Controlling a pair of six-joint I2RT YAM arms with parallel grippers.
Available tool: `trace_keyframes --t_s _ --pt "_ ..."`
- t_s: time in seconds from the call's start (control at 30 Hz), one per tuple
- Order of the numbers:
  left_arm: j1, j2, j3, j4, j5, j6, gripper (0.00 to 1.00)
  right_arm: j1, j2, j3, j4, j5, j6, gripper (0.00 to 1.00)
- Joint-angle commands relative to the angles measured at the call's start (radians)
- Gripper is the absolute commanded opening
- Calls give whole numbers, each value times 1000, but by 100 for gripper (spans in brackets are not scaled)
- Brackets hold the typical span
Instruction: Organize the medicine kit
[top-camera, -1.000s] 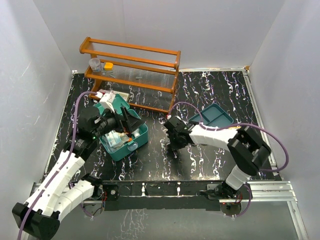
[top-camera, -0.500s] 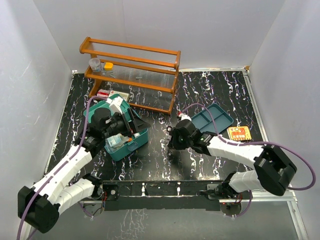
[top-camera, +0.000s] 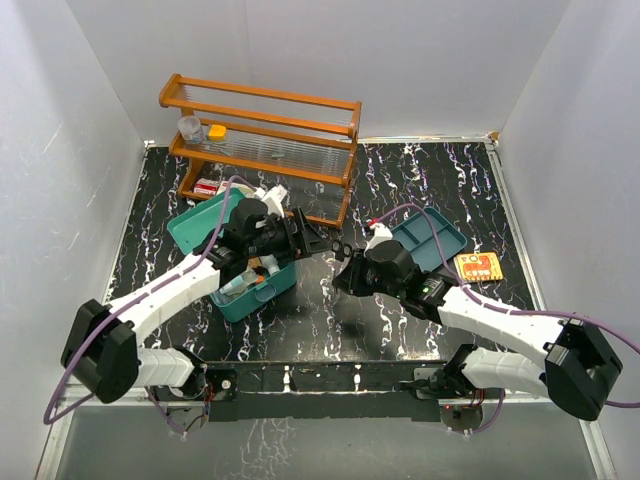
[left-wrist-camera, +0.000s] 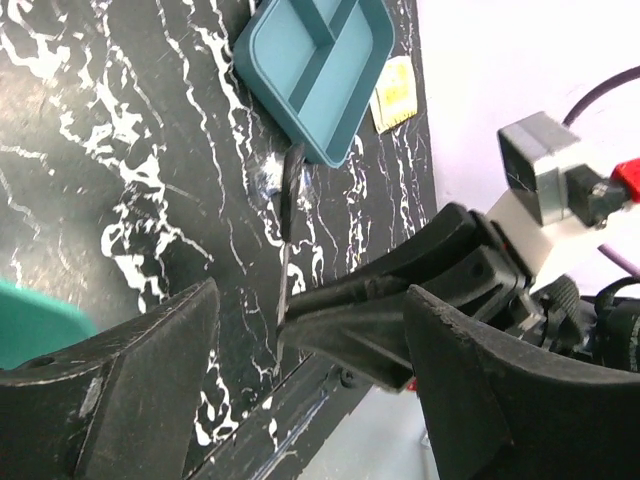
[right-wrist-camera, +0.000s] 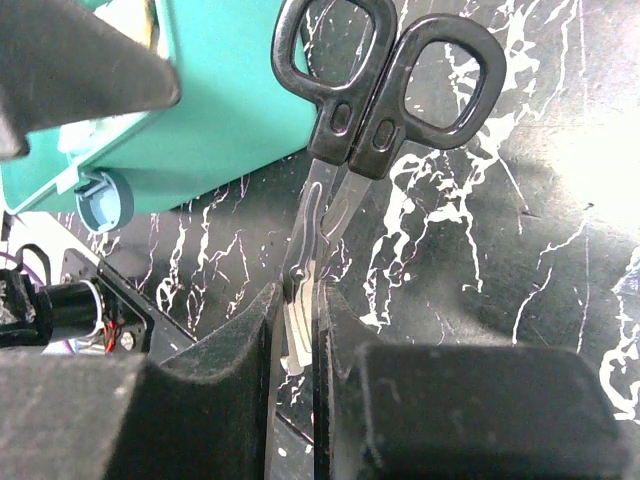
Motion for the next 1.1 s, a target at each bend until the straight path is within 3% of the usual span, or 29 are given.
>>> trace_keyframes --t_s 0.0,0.17,0.47,0.83,0.87,0.93,1.07 --pt "-17 59 73 65 -24 18 69 3 -27 18 77 -53 -43 1" --pt "-17 142 102 64 -66 24 55 4 -39 14 89 -84 -49 1" --pt "-18 171 73 146 41 2 40 4 -15 23 89 -108 -50 1" --pt "-18 182 71 145 89 35 0 4 7 42 92 -128 -35 4" --pt "-18 180 72 137 83 43 0 4 5 40 92 -121 -29 4" --pt "-18 173 75 125 76 58 0 4 3 38 87 -107 -17 8" --pt "-17 148 86 95 52 74 0 4 5 38 52 -59 24 29"
